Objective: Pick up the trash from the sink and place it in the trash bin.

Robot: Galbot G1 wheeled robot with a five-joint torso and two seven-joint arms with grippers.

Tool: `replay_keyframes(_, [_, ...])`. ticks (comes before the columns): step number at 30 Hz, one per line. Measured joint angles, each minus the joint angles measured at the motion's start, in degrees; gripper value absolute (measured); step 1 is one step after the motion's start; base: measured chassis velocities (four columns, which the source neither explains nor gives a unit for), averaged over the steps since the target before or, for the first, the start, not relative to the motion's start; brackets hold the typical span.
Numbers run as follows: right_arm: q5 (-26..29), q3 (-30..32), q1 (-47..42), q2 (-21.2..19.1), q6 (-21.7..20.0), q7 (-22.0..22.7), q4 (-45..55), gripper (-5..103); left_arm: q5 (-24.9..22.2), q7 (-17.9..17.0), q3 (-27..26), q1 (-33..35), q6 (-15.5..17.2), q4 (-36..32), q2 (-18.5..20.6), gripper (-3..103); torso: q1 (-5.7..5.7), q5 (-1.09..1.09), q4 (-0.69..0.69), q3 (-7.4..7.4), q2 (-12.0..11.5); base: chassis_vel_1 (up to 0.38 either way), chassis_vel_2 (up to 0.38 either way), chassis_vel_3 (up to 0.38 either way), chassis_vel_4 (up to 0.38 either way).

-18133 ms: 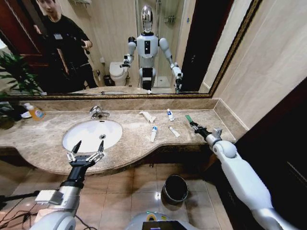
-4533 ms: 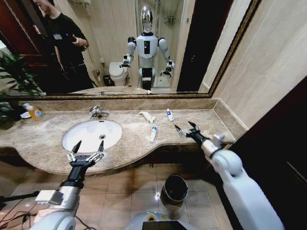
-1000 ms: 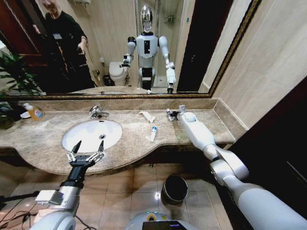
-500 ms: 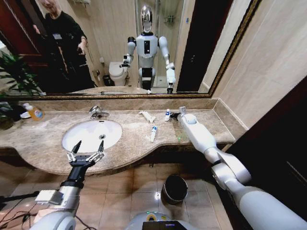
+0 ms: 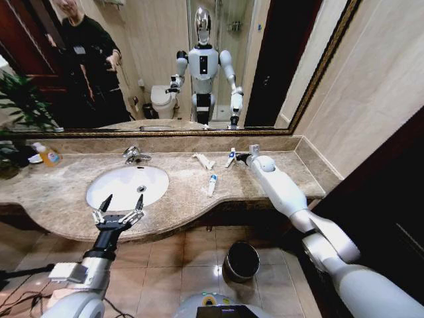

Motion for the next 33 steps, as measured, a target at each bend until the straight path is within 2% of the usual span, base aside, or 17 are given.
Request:
replay_keyframes(5, [4.1, 0.15, -2.88, -3.55, -1.75, 2.03, 8.87, 0, 0.0, 0.0, 0.0, 0.0, 0.0, 0.0, 0.0, 100, 0.0, 0.01, 0.0, 0.0, 0.0, 0.0, 0.0, 0.0, 0.0])
replay_keyframes(8, [8.47, 1.67, -6.28, -7.36, -3.84, 4.04, 17.22, 0, 0.0, 0.0, 0.0, 0.0, 0.0, 0.0, 0.0, 100, 0.0, 0.0, 0.01, 0.0, 0.0, 0.0, 0.0, 0.0, 0.0])
replay_keyframes(9, [8.47, 1.67, -6.28, -7.36, -3.84, 4.04, 17.22, 0, 0.0, 0.0, 0.0, 0.0, 0.0, 0.0, 0.0, 100, 0.0, 0.0, 0.01, 0.0, 0.0, 0.0, 0.0, 0.0, 0.0])
replay_keyframes(11, [10.37, 2.58, -8.45, -9.94, -4.63, 4.58, 21.66, 0, 0.0, 0.0, 0.0, 0.0, 0.0, 0.0, 0.0, 100, 0.0, 0.0, 0.0, 0.0, 0.0, 0.0, 0.0, 0.0, 0.0])
replay_keyframes(13, [13.41, 4.64, -12.63, -14.79, -5.63, 4.87, 28.86, 0, 0.0, 0.0, 0.0, 0.0, 0.0, 0.0, 0.0, 100, 0.0, 0.01, 0.0, -0.01, 0.0, 0.0, 0.0, 0.0, 0.0])
replay_keyframes(14, [13.41, 4.64, -12.63, -14.79, -5.63, 4.87, 28.86, 0, 0.0, 0.0, 0.0, 0.0, 0.0, 0.0, 0.0, 100, 0.0, 0.01, 0.0, -0.01, 0.0, 0.0, 0.0, 0.0, 0.0])
replay_keyframes(18, [17.28, 12.42, -23.17, -23.47, -6.53, 4.54, 42.34, 0, 0.0, -0.01, 0.0, 0.0, 0.0, 0.01, 0.0, 100, 0.0, -0.01, -0.02, -0.01, 0.0, 0.0, 0.0, 0.0, 0.0])
replay_keyframes(19, [17.28, 12.42, -23.17, -23.47, -6.53, 4.54, 42.34, 0, 0.0, -0.01, 0.0, 0.0, 0.0, 0.01, 0.0, 100, 0.0, -0.01, -0.02, -0.01, 0.0, 0.0, 0.0, 0.0, 0.0])
replay_keyframes(22, [17.44, 19.06, -34.14, -27.51, -6.31, 2.9, 50.8, 0, 0.0, 0.0, 0.0, 0.0, 0.0, 0.0, 0.01, 100, -0.01, 0.0, -0.04, -0.01, 0.01, 0.0, 0.0, 0.0, 0.0])
replay_keyframes(23, [17.44, 19.06, -34.14, -27.51, -6.31, 2.9, 50.8, 0, 0.0, 0.0, 0.0, 0.0, 0.0, 0.0, 0.01, 100, -0.01, 0.0, -0.04, -0.01, 0.01, 0.0, 0.0, 0.0, 0.0])
replay_keyframes(26, [16.31, 26.08, -43.71, -27.12, -6.31, 0.55, 56.11, 0, 0.0, 0.01, 0.0, 0.0, 0.0, 0.0, 0.0, 100, -0.01, 0.01, -0.01, -0.01, 0.0, 0.0, 0.0, 0.0, 0.0])
replay_keyframes(27, [16.31, 26.08, -43.71, -27.12, -6.31, 0.55, 56.11, 0, 0.0, 0.01, 0.0, 0.0, 0.0, 0.0, 0.0, 100, -0.01, 0.01, -0.01, -0.01, 0.0, 0.0, 0.0, 0.0, 0.0])
replay_keyframes(29, [14.73, 29.85, -49.63, -25.61, -6.13, -0.98, 58.27, 0, 0.0, 0.0, 0.0, -0.01, 0.0, 0.0, 0.0, 100, -0.01, 0.0, -0.01, -0.01, 0.0, 0.0, 0.0, 0.0, 0.0])
replay_keyframes(30, [14.73, 29.85, -49.63, -25.61, -6.13, -0.98, 58.27, 0, 0.0, 0.0, 0.0, -0.01, 0.0, 0.0, 0.0, 100, -0.01, 0.0, -0.01, -0.01, 0.0, 0.0, 0.0, 0.0, 0.0])
replay_keyframes(33, [11.18, 33.08, -57.05, -23.11, -5.85, -3.47, 59.83, 0, 0.0, -0.01, -0.01, 0.0, 0.0, 0.0, 0.0, 100, -0.01, 0.01, 0.0, -0.01, 0.0, 0.0, 0.0, 0.0, 0.0])
